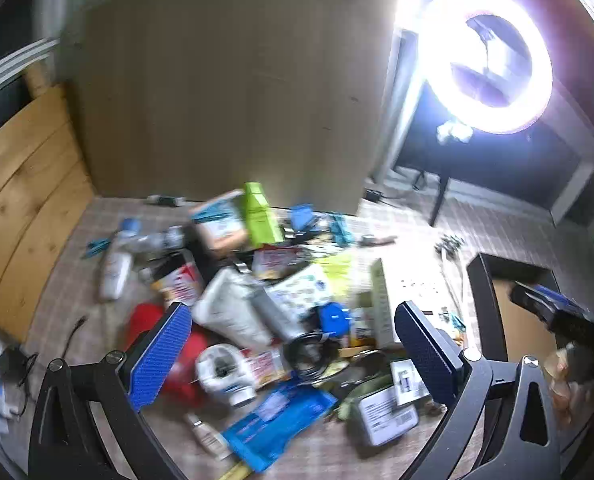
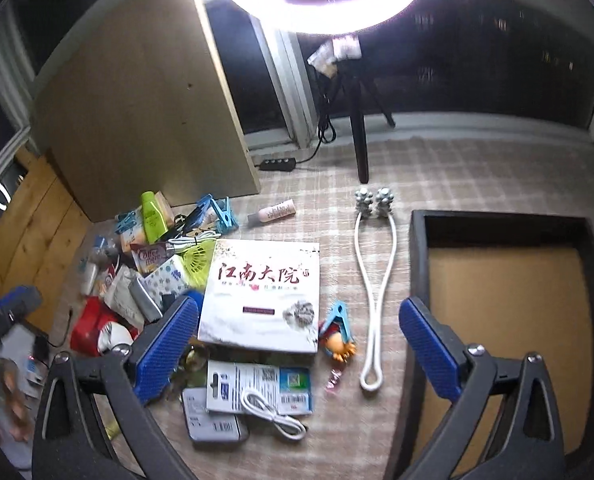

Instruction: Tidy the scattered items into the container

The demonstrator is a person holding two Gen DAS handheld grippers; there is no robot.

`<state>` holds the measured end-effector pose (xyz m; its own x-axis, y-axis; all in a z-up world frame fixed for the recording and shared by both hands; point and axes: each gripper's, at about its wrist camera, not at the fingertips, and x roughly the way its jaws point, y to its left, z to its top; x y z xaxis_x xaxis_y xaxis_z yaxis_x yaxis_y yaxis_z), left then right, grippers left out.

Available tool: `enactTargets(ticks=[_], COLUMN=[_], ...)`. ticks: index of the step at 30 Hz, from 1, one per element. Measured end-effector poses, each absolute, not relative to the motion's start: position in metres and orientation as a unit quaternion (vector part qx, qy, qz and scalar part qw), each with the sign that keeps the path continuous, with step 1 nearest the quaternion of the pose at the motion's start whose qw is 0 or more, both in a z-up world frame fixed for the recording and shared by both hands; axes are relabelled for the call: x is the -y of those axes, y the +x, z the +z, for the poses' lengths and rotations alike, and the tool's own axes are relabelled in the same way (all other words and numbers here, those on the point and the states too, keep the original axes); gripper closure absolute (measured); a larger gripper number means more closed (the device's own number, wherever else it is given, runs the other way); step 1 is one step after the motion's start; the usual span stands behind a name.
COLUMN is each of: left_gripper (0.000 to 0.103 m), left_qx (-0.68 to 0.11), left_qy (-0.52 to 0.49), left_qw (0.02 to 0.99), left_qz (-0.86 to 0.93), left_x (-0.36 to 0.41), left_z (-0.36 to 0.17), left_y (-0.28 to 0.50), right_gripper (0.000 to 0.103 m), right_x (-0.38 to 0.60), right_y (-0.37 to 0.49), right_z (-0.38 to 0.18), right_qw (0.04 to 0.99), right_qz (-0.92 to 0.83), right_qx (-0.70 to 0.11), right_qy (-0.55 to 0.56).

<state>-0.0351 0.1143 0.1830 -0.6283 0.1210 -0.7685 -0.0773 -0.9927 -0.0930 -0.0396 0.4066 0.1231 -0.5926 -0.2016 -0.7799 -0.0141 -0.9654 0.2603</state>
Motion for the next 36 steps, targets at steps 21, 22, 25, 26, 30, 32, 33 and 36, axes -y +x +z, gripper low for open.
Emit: enactTargets(ticks=[21, 22, 25, 26, 30, 32, 33, 36], left_gripper=[0.037, 0.042, 0.043, 0.043, 0.054, 0.058, 0.059, 0.058], left_qx=[-0.008, -0.007, 0.005, 0.006, 0.015, 0.022, 0.022, 0.007], left_qy=[-0.542, -0.545, -0.546, -0.546, -0.553, -0.556, -0.559, -0.553], left_qw=[0.094, 0.092, 0.099, 0.101, 0.120, 0.129, 0.133, 0.122], left_qz=[0.835, 0.834, 0.832, 0.831, 0.825, 0.821, 0.818, 0.824], left_x=[-0.212, -0.213, -0.214, -0.216, -0.224, -0.227, -0.229, -0.235], left_z=[0.075, 0.073, 0.070, 0.069, 0.066, 0.065, 0.064, 0.064], left_y=[-0.102, -0.104, -0.103, -0.103, -0.103, -0.104, -0.104, -0.103], right_gripper=[0.052, 0.052, 0.052, 0.052, 0.055, 0.062, 0.062, 0.062], right_x=[-0.421, -0.422, -0.422, -0.421, -0.414, -0.411, -0.408, -0.402], right_y=[-0.117, -0.117, -0.119, -0.120, -0.119, -0.118, -0.117, -0.115], right_z=[0.017, 0.015, 0.014, 0.013, 0.011, 0.013, 0.014, 0.017], right_qw=[0.098, 0.099, 0.104, 0.106, 0.118, 0.129, 0.132, 0.132], right_qz=[-0.813, -0.811, -0.807, -0.807, -0.800, -0.797, -0.796, -0.801], right_qx=[0.190, 0.197, 0.212, 0.213, 0.225, 0.230, 0.230, 0.216], right_qy=[0.541, 0.541, 0.540, 0.541, 0.543, 0.543, 0.544, 0.543])
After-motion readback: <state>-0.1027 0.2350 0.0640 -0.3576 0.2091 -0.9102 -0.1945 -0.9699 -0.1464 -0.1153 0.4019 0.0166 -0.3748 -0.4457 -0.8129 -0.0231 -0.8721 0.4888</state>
